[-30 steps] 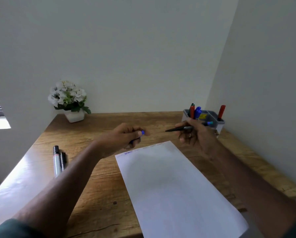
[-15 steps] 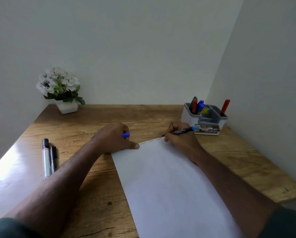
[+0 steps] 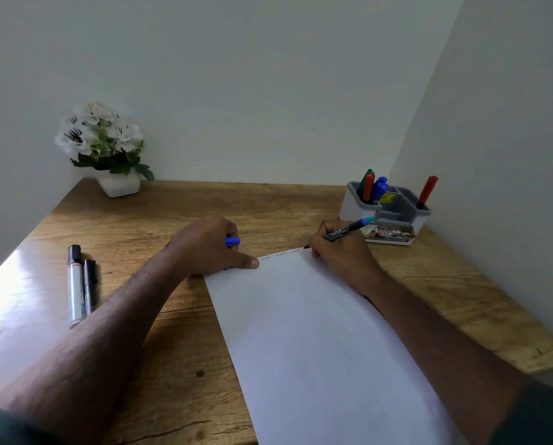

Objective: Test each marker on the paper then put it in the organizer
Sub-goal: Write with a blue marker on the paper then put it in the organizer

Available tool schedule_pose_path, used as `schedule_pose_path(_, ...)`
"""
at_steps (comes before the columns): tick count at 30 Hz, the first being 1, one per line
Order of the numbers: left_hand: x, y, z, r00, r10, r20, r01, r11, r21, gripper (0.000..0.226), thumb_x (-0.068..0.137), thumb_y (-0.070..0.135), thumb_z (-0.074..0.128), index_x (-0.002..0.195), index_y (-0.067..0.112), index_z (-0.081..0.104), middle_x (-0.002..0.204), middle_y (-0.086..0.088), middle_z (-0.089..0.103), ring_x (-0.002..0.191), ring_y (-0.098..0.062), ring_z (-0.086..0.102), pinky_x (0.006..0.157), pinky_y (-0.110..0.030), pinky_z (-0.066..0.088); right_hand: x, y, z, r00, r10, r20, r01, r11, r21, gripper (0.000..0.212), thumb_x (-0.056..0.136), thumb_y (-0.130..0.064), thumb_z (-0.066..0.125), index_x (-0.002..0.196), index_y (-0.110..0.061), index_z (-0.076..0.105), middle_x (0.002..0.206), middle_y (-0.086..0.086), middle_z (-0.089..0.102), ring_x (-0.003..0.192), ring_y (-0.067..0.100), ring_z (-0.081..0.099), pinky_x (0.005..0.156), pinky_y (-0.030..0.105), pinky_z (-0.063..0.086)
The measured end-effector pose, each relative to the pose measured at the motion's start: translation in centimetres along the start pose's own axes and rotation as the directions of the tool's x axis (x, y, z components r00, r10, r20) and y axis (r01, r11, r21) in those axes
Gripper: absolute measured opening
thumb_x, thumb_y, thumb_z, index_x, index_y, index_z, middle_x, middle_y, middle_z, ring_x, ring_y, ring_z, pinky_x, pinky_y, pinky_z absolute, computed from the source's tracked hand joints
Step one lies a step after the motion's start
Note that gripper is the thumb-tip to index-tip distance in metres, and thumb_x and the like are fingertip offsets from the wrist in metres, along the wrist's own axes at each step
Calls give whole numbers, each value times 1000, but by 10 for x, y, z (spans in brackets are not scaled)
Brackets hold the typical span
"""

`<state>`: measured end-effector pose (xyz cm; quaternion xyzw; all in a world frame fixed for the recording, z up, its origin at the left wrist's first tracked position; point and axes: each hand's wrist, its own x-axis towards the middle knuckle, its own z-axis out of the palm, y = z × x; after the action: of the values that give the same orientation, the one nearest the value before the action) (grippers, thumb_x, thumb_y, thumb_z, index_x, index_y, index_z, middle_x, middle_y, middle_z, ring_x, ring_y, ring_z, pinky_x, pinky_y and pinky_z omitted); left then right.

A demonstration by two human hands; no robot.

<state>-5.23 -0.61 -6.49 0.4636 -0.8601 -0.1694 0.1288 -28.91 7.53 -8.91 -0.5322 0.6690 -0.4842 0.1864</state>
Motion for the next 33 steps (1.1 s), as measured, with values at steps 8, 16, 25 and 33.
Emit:
schedule_pose_path(8,0,-1,2,1000,14,-12,-14,1000,9,44,72,60,78,74,21,59,73,2,64,69,-13,58,57,-27,37,0,0,1,999,-39,2,39,999,-31,22,84,-5,67,68,7,59,61,5,64,54,5,55,54,16,45)
schedule_pose_path(16,0,0,3,1000,20,-13,-19,1000,24,43,73,60,77,72,22,57,71,4,61,67,-11,55,56,-26,34,2,3,0,1000,-17,-17,16,1000,-26,23,84,-8,69,66,3,60,61,7,64,53,6,52,52,18,43)
schedule_pose_path(25,1,-2,4,999,32,-25,-31,999,25,44,72,61,77,71,22,56,70,4,60,66,-11,54,55,-26,32,3,4,1,999,2,-39,-2,1000,2,24,83,-8,69,68,7,58,63,8,61,52,5,50,49,15,41)
schedule_pose_path(33,2,-4,5,999,26,-28,-25,999,19,46,71,63,77,73,20,60,71,2,62,68,-13,57,57,-27,36,2,3,0,999,-1,-37,1,1000,-3,23,83,-7,69,68,7,58,60,7,60,51,5,49,50,16,41)
